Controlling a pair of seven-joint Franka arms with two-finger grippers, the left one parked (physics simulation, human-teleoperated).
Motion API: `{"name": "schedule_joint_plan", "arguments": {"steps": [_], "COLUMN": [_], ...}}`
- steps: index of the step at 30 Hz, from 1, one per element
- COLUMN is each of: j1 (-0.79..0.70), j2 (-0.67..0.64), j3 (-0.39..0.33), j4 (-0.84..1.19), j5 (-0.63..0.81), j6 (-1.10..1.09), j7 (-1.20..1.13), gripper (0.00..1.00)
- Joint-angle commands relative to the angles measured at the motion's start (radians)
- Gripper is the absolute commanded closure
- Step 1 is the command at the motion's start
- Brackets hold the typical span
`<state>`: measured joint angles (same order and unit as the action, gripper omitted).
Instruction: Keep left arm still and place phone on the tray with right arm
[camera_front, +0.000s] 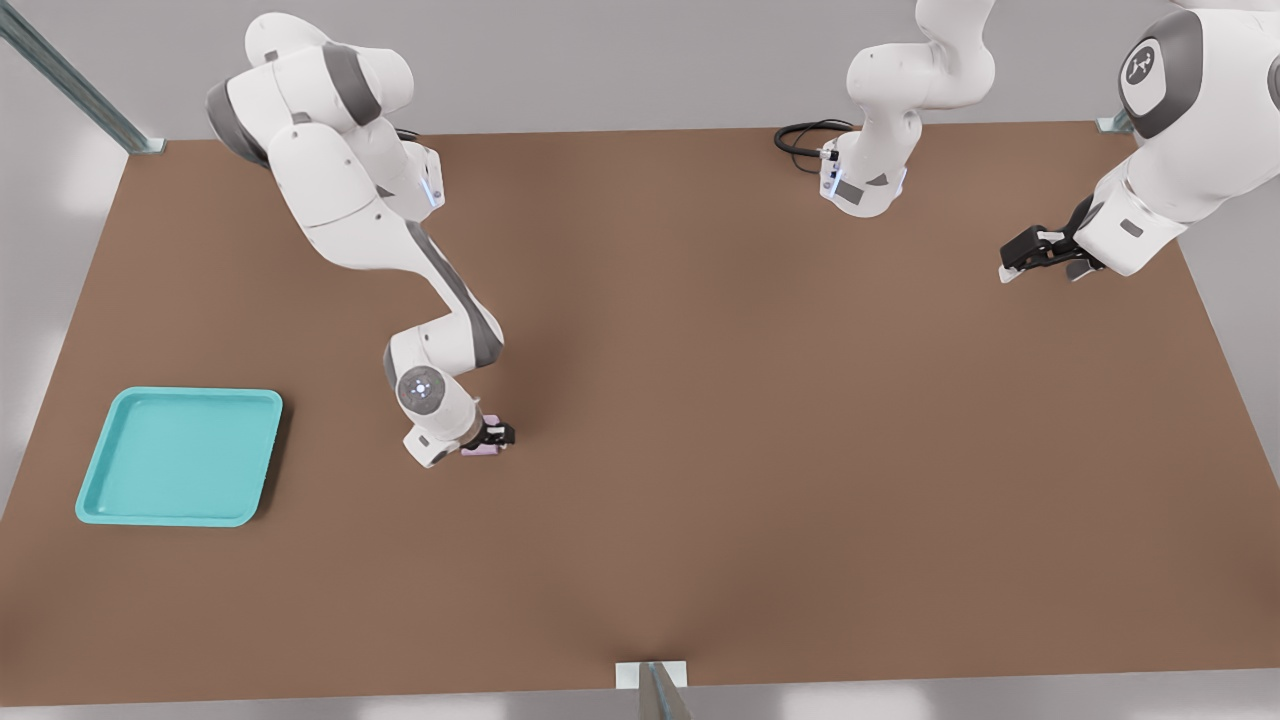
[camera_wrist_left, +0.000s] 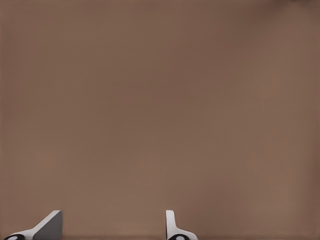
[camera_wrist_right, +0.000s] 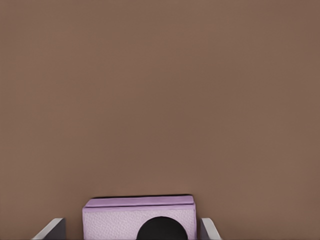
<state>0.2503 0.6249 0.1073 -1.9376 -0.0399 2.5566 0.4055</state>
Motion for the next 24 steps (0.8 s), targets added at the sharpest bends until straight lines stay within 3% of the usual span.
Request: {"name": "schedule_joint_plan", "arguments": {"steps": [1,5,8,12,16,24], "j1": [0.0,0.0,0.0,-0.068,-0.289,-0.753], "j2": [0.002,0.006,-0.011,-0.128,-0.222,-0.152], "j3": [0.0,0.0,0.0,0.0,0.002,0.0], "j4": [0.002,0.002,0.0,-0.024,-0.141,-0.049], "j5": [0.002,0.0,-0.005,-0.005,-0.005,-0.005], "j6": [0.04,0.037,0.03,-0.121,-0.121,-0.151], "j7": [0.065,0.064,0.065,-0.031,-0.355,-1.048], "gripper": [0.01,0.2,0.22,0.22,0.22,0.22]}}
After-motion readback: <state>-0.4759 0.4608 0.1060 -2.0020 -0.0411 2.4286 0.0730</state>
